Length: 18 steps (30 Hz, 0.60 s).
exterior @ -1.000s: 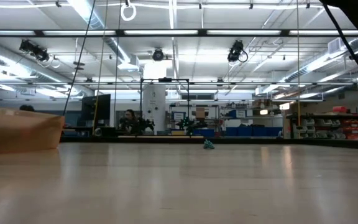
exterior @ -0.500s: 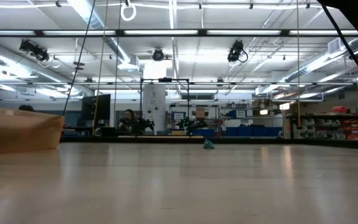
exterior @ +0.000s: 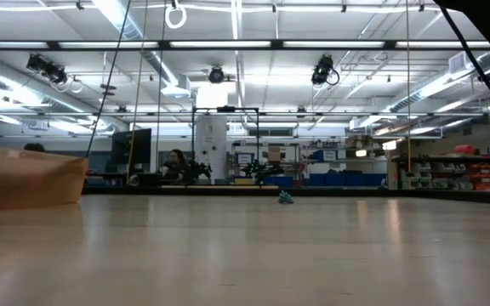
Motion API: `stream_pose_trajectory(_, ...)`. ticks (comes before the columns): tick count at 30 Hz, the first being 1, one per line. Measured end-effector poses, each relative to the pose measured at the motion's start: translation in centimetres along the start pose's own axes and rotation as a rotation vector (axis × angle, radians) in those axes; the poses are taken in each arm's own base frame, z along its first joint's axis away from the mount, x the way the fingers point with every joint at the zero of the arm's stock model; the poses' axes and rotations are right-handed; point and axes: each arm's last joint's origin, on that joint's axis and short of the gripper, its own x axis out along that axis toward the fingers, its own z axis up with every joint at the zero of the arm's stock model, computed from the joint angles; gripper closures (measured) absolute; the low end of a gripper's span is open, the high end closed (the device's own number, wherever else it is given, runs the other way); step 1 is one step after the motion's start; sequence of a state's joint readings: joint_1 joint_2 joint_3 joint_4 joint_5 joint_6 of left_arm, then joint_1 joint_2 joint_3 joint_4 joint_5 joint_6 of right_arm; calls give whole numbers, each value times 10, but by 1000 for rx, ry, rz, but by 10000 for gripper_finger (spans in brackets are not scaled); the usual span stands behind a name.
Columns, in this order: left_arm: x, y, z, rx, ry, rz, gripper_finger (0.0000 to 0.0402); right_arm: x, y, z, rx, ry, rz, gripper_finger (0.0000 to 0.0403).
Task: Pick and place USB-C Cables
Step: Put the pink USB cable into the orange bin
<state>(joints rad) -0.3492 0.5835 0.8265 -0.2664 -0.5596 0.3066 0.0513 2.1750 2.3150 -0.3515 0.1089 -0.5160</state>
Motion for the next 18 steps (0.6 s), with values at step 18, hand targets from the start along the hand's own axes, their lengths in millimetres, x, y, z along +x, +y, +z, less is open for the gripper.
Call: stream_pose_trajectory(18,0,2,-5,40,65,81,373,1,-10,-8,5,30,-15,364)
